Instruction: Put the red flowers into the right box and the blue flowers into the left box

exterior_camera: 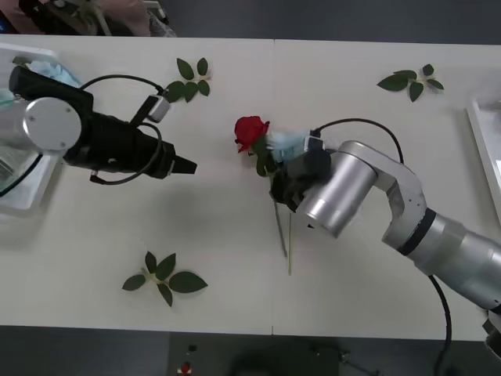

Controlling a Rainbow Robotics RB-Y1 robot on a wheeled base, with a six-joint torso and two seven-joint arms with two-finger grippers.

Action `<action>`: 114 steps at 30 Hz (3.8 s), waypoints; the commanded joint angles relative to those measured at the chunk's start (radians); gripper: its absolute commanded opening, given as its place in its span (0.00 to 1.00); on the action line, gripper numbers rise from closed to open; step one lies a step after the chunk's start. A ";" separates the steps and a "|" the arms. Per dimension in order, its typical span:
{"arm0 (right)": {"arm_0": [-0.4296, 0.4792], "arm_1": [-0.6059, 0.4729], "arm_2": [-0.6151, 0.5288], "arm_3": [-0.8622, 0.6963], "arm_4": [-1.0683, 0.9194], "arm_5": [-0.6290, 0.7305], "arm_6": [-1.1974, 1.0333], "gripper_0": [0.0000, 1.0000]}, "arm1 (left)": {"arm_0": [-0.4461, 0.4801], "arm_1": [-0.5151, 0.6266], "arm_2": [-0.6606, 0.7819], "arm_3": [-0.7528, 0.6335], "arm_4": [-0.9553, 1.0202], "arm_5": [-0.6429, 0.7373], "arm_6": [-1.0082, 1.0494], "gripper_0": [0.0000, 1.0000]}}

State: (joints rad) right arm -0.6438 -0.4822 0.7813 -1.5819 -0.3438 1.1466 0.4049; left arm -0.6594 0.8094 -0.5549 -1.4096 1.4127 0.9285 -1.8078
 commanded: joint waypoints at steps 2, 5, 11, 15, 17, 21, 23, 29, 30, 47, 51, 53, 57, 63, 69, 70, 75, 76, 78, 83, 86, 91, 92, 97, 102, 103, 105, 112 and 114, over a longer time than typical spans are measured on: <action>-0.017 -0.187 -0.082 -0.233 -0.130 -0.041 0.054 0.00 | -0.037 -0.050 -0.003 0.021 -0.017 -0.030 0.021 1.00; -0.011 -0.254 -0.120 -0.308 -0.190 -0.070 0.120 0.00 | -0.037 -0.058 -0.003 0.021 -0.011 -0.030 0.031 1.00; 0.050 -0.343 -0.226 -0.415 -0.308 -0.269 0.308 0.00 | -0.039 -0.085 -0.003 0.021 0.015 -0.030 0.051 1.00; 0.081 -0.345 -0.221 -0.408 -0.319 -0.492 0.433 0.00 | -0.014 -0.068 0.049 -0.040 0.235 -0.036 0.025 1.00; 0.089 -0.326 -0.220 -0.401 -0.331 -0.571 0.476 0.00 | 0.015 -0.058 0.109 -0.068 0.422 -0.031 -0.025 1.00; 0.092 -0.269 -0.221 -0.382 -0.354 -0.666 0.488 0.00 | 0.026 -0.050 0.153 -0.072 0.588 0.064 -0.159 1.00; 0.090 -0.236 -0.228 -0.372 -0.350 -0.685 0.488 0.00 | 0.029 -0.050 0.153 -0.072 0.598 0.099 -0.225 1.00; 0.090 -0.167 -0.267 -0.352 -0.357 -0.697 0.491 0.00 | 0.035 -0.095 0.118 -0.072 0.516 0.079 -0.416 1.00; 0.090 -0.162 -0.272 -0.352 -0.359 -0.697 0.489 0.00 | 0.035 -0.110 0.113 -0.072 0.493 0.056 -0.449 1.00; 0.090 -0.153 -0.281 -0.352 -0.396 -0.723 0.491 0.00 | 0.014 -0.283 0.104 -0.072 0.404 -0.135 -0.513 0.00; 0.090 -0.153 -0.281 -0.352 -0.402 -0.725 0.491 0.00 | 0.014 -0.274 0.104 -0.072 0.414 -0.135 -0.515 0.00; 0.090 -0.151 -0.280 -0.352 -0.405 -0.725 0.492 0.00 | 0.014 -0.269 0.104 -0.072 0.422 -0.135 -0.516 0.00; 0.090 -0.153 -0.280 -0.352 -0.409 -0.726 0.492 0.00 | 0.014 -0.263 0.104 -0.072 0.437 -0.142 -0.519 0.00; 0.090 -0.156 -0.280 -0.352 -0.414 -0.726 0.497 0.14 | 0.012 -0.251 0.104 -0.072 0.466 -0.149 -0.527 0.00; 0.090 -0.170 -0.280 -0.352 -0.419 -0.725 0.506 0.92 | 0.014 -0.180 0.109 -0.072 0.539 -0.151 -0.530 0.00; 0.089 -0.173 -0.278 -0.354 -0.419 -0.725 0.506 0.94 | 0.014 -0.170 0.109 -0.072 0.548 -0.152 -0.530 0.00; 0.079 -0.222 -0.258 -0.365 -0.438 -0.688 0.499 0.99 | 0.029 0.076 0.109 -0.071 0.574 -0.103 -0.521 0.00; 0.076 -0.230 -0.258 -0.371 -0.442 -0.665 0.497 0.99 | 0.037 0.114 0.109 -0.069 0.571 -0.099 -0.519 0.00; 0.064 -0.262 -0.258 -0.389 -0.480 -0.573 0.491 0.99 | 0.070 0.251 0.109 -0.066 0.555 -0.097 -0.525 0.00; 0.000 -0.332 -0.258 -0.409 -0.560 -0.291 0.473 0.99 | 0.124 0.533 0.130 -0.022 0.367 -0.105 -0.550 0.00; -0.025 -0.334 -0.258 -0.408 -0.552 -0.196 0.456 0.99 | 0.124 0.570 0.148 0.038 0.264 -0.138 -0.556 0.00; -0.096 -0.277 -0.248 -0.388 -0.472 0.068 0.344 0.99 | 0.124 0.590 0.165 0.248 0.009 -0.347 -0.634 0.00; -0.108 -0.256 -0.243 -0.369 -0.455 0.105 0.342 0.99 | 0.124 0.580 0.159 0.284 -0.009 -0.370 -0.651 0.00; -0.134 -0.167 -0.208 -0.305 -0.331 0.225 0.344 0.98 | 0.124 0.534 0.112 0.417 -0.121 -0.527 -0.663 0.00; -0.146 -0.052 -0.148 -0.174 -0.169 0.234 0.371 0.99 | 0.124 0.511 0.007 0.503 -0.170 -0.660 -0.663 0.00; -0.151 -0.042 -0.134 -0.159 -0.155 0.231 0.373 0.99 | 0.124 0.508 -0.002 0.508 -0.172 -0.671 -0.663 0.00; -0.178 -0.021 -0.080 -0.101 -0.116 0.200 0.377 0.98 | 0.126 0.508 -0.025 0.518 -0.175 -0.712 -0.663 0.18; -0.232 0.036 0.036 0.066 -0.055 0.107 0.384 0.99 | 0.126 0.511 -0.030 0.521 -0.189 -0.740 -0.663 0.79; -0.244 0.051 0.056 0.106 -0.053 0.078 0.384 0.99 | 0.126 0.519 -0.028 0.512 -0.182 -0.761 -0.662 0.81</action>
State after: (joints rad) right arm -0.8462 -0.4539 0.8387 -1.5045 -0.4067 1.2505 0.7596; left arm -0.5177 1.3010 -0.6024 -0.8969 1.2266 0.2059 -2.4521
